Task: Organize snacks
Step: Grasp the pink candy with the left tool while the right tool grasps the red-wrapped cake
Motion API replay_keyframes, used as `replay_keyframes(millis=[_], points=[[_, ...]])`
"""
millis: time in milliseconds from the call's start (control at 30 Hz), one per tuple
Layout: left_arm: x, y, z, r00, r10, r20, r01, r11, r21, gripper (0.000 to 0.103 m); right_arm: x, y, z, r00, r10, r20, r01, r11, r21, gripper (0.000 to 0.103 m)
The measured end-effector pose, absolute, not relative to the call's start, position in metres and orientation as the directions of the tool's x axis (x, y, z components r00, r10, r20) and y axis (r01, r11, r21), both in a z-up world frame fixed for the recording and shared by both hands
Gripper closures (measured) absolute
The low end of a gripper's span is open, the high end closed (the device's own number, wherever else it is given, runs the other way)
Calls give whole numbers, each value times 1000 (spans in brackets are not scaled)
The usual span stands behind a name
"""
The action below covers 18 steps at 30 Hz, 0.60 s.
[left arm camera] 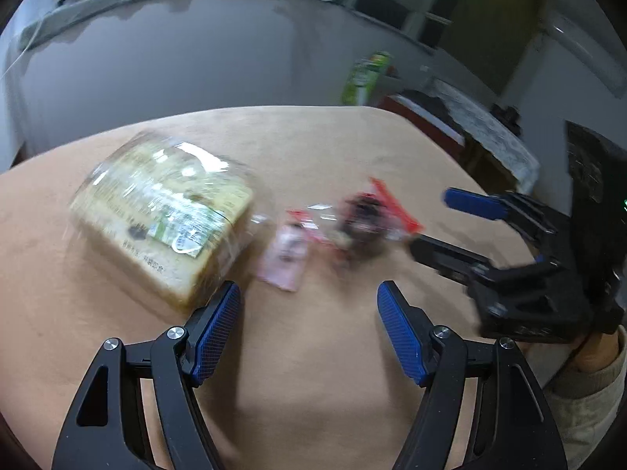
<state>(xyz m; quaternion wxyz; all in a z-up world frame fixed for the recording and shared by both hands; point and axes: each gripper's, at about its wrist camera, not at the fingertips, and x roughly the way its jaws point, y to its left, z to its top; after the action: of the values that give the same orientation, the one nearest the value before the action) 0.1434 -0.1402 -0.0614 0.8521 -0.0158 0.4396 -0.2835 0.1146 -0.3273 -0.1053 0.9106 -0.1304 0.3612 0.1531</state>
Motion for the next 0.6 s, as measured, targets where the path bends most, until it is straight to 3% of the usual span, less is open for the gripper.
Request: replay_keyframes(millis=[133, 267, 333, 400, 467, 600], points=[[159, -121, -63, 457, -500, -735, 422, 850, -316, 31, 127, -312, -106, 650, 248, -719, -579, 774, -256, 23], [148, -145, -62, 434, -488, -757, 540, 814, -215, 31, 140, -289, -112, 572, 344, -744, -760, 563, -324, 23], [148, -158, -63, 421, -473, -774, 584, 795, -168, 31, 151, -281, -118, 508, 339, -792, -797, 534, -283, 32], [151, -164, -64, 420, -466, -779, 596, 789, -151, 31, 156, -287, -115, 447, 366, -816, -809, 556, -194, 55], [155, -166, -62, 420, -472, -775, 596, 787, -157, 31, 153, -294, -114, 435, 367, -822, -790, 593, -154, 62], [164, -172, -62, 419, -466, -779, 614, 778, -135, 38, 134, -316, -115, 475, 337, -813, -695, 710, -113, 63]])
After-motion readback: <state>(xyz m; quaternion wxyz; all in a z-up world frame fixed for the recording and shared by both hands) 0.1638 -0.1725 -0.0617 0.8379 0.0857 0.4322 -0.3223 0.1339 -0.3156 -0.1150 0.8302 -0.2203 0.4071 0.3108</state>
